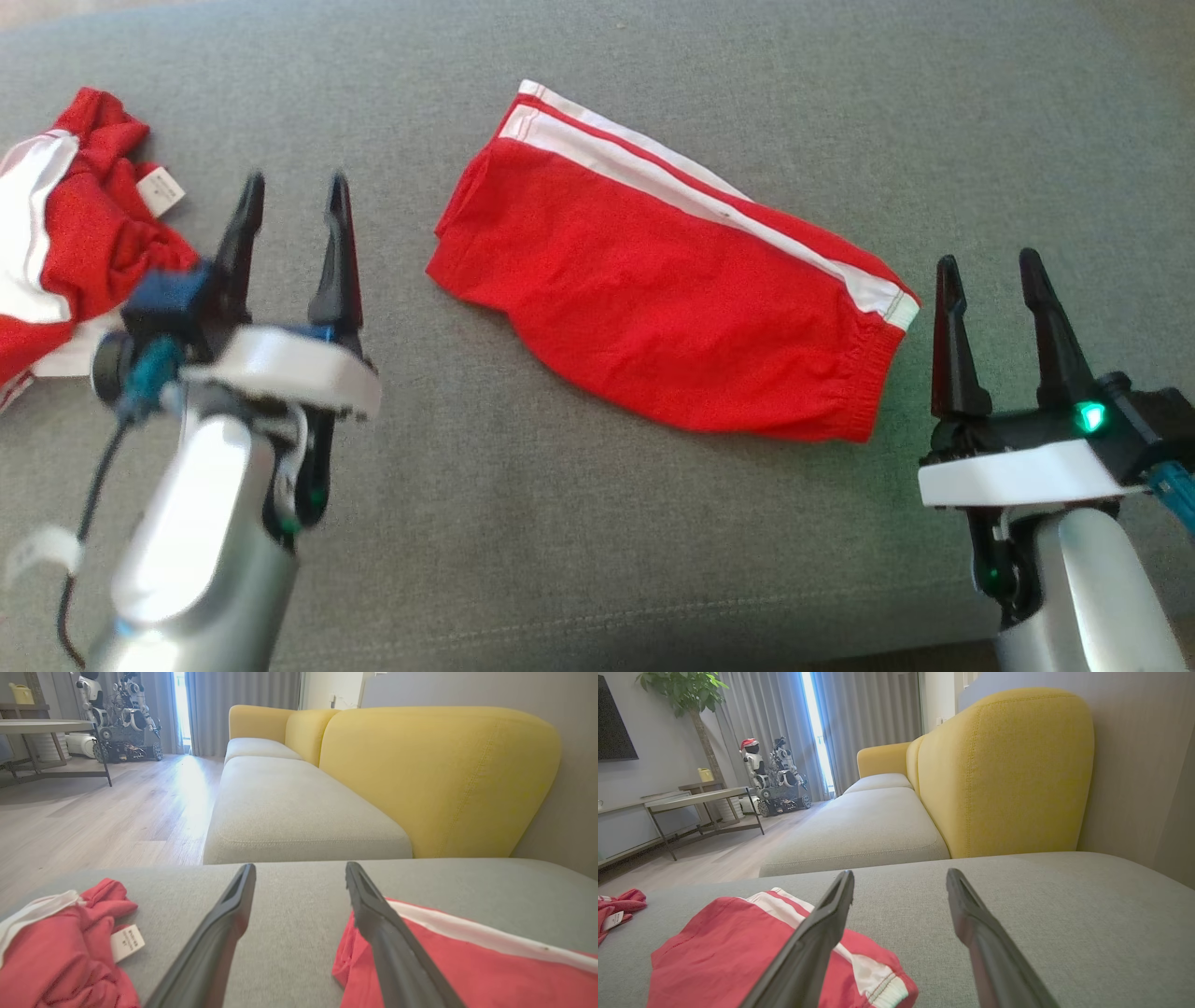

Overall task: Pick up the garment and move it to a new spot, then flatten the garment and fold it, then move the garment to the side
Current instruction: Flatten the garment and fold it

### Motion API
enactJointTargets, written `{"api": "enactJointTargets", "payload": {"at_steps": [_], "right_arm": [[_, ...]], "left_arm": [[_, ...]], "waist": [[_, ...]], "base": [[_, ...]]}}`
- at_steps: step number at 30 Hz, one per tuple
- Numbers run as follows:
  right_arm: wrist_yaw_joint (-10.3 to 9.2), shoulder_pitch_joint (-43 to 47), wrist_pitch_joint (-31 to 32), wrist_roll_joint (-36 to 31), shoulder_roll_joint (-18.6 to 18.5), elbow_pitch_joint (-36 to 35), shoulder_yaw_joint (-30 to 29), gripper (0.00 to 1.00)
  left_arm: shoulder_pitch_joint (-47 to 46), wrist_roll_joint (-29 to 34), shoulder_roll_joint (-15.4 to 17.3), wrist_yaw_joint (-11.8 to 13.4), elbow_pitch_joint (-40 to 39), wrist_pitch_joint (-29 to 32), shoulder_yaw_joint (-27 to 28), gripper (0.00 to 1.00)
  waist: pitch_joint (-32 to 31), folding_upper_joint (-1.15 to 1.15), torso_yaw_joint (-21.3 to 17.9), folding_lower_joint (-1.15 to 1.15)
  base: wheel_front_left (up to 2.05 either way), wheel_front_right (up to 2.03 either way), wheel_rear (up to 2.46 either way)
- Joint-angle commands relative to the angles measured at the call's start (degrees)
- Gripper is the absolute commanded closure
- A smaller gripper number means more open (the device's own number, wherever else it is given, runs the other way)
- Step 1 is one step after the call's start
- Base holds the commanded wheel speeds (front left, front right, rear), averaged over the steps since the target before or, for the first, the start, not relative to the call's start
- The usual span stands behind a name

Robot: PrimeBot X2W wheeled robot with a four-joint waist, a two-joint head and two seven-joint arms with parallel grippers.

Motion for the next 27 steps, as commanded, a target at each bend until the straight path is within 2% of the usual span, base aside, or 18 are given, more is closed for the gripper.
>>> {"api": "enactJointTargets", "payload": {"at_steps": [1, 8, 27], "right_arm": [[0.19, 0.0, 0.0, -0.2, -0.2, -1.8, 0.9, 0.0], [0.19, 0.9, 0.6, 0.2, -0.2, -1.1, 0.4, 0.0], [0.19, 0.2, 0.8, 1.0, -0.2, -0.2, 0.3, 0.0]], "left_arm": [[0.5, 1.0, 1.8, 0.6, -2.9, -0.3, 2.9, 0.0], [4.8, 2.3, 1.5, 0.2, -3.4, -0.3, 2.6, 0.0], [2.9, 3.4, 1.3, -2.2, -1.2, -0.3, 2.1, 0.0]], "waist": [[-0.5, 0.0, 0.3, 0.0], [-0.5, 0.0, 0.9, 0.0], [0.3, 0.0, 0.8, 0.0]], "base": [[0.0, 0.0, 0.0], [0.0, 0.0, 0.0], [0.0, 0.0, 0.0]]}}
